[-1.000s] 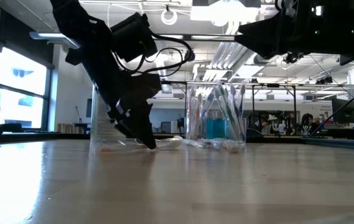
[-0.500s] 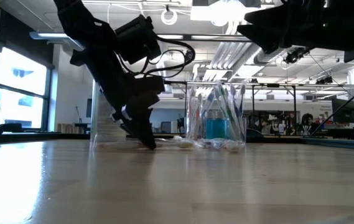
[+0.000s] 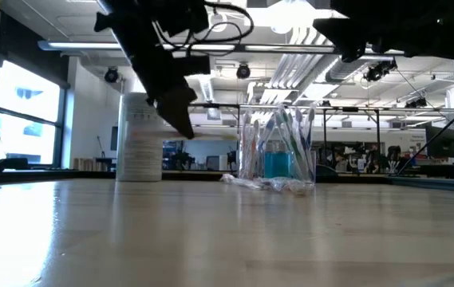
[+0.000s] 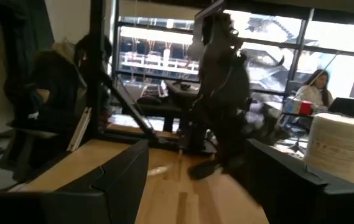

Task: Pick & Place toothbrushing station
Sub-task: Put the orange toothbrush into the transparent organizer, then put the green toothbrush into the transparent organizer

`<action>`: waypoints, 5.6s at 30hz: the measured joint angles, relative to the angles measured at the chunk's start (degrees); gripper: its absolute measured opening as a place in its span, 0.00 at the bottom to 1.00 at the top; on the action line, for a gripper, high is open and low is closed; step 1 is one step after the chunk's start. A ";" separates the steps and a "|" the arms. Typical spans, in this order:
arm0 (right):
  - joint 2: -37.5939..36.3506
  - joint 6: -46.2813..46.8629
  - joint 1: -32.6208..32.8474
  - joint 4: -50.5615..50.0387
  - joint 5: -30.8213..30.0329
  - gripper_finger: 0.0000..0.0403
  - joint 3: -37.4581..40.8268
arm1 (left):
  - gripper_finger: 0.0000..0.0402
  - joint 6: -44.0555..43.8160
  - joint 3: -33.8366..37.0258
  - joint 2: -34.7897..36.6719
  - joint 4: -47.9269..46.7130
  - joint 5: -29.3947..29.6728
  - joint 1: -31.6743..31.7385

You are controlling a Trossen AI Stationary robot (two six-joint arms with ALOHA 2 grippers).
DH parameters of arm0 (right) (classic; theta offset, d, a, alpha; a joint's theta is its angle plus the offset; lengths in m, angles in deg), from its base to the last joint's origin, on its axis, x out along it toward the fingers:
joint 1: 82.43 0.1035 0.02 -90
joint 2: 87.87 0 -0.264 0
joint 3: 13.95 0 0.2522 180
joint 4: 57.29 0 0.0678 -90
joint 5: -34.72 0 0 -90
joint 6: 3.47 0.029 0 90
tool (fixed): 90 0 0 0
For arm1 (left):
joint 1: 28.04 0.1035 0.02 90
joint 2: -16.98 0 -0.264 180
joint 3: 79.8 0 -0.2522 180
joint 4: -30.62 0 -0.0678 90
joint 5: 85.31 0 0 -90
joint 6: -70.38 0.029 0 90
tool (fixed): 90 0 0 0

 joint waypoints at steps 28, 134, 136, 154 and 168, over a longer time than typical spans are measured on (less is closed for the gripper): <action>0.12 7.26 16.91 -1.77 -10.51 0.63 0.00 | 0.01 8.63 15.82 -7.52 92.13 -42.41 20.72; 15.55 15.63 24.96 11.69 -10.01 0.63 -0.04 | 0.51 -9.46 -8.67 -31.00 87.96 -34.96 25.82; 15.55 15.69 24.98 11.69 -10.01 0.63 -0.04 | 0.51 -8.03 -8.64 -30.50 88.06 -37.10 25.82; 15.55 15.72 26.20 11.71 -10.05 0.63 -0.04 | 0.51 9.99 -8.56 -12.13 61.97 -53.49 20.17; 15.55 10.18 26.12 11.78 -20.98 0.63 -0.04 | 0.51 23.49 -8.65 9.29 -7.73 -51.99 -1.04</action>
